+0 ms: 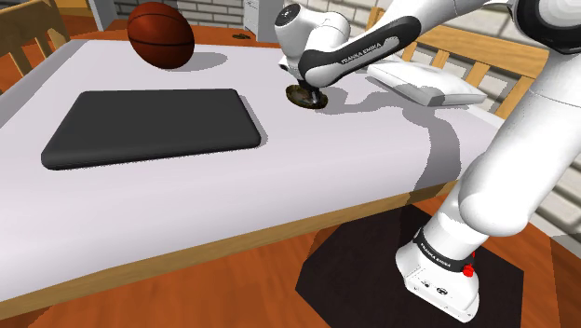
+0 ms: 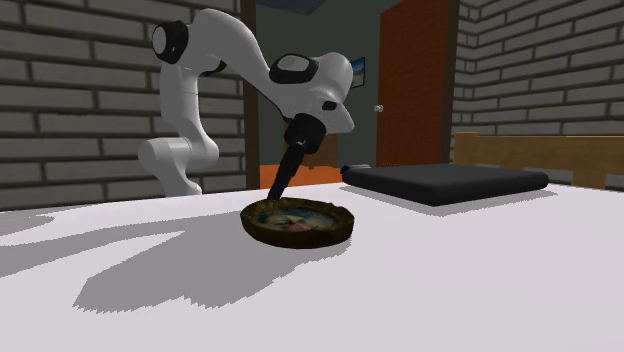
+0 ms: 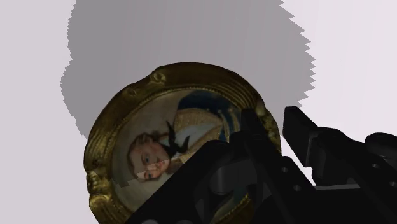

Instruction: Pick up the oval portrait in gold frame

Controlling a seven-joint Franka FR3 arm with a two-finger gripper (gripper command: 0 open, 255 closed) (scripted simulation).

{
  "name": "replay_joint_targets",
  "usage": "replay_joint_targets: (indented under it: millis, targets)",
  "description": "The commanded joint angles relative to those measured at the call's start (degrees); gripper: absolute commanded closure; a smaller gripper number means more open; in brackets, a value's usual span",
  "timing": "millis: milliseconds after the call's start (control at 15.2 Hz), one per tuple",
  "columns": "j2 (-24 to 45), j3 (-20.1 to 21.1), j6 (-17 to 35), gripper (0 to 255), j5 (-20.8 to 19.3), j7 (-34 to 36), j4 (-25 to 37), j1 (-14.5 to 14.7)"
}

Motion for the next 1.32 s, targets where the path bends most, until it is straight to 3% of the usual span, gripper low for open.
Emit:
replay_joint_targets:
  millis: [0,1254]
  targets:
    - [0.04,-0.01,0.01,255,0.01,0.0,-0.01,-0.01]
    - [-3.74,0.41,-8.32,255,2.46,-6.53,6.61,0.39]
